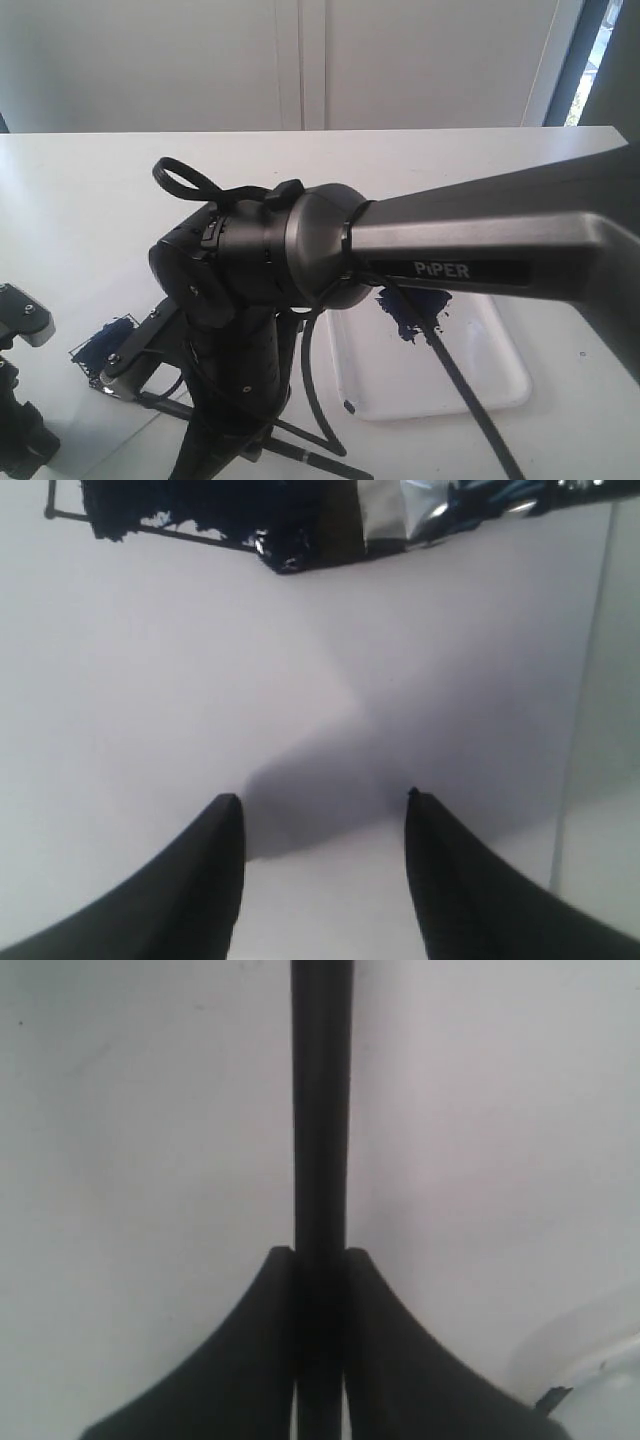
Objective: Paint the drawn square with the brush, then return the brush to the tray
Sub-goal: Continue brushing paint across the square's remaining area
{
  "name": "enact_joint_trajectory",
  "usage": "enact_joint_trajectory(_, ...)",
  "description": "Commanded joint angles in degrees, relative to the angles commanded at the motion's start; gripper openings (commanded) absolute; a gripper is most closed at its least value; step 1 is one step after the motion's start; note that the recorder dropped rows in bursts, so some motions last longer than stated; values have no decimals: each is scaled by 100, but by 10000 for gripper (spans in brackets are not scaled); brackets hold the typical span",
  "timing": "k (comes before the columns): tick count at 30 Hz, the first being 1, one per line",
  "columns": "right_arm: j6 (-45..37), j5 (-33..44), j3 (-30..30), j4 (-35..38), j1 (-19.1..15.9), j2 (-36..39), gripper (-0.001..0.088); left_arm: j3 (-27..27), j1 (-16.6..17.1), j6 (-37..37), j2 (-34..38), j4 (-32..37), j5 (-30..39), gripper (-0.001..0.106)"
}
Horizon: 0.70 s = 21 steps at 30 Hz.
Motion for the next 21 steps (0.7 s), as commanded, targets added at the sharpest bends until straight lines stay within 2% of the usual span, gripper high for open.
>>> enact_joint_trajectory(10,1044,94,0,-1288,0,0,0,0,0,-11,0,0,22,536)
enact_joint_trajectory(15,1044,104,0,-1306,0,0,0,0,0,-11,0,0,22,536)
enact_joint_trajectory(21,675,234,0,-1149,10,0,0,0,0,-23,0,0,22,536)
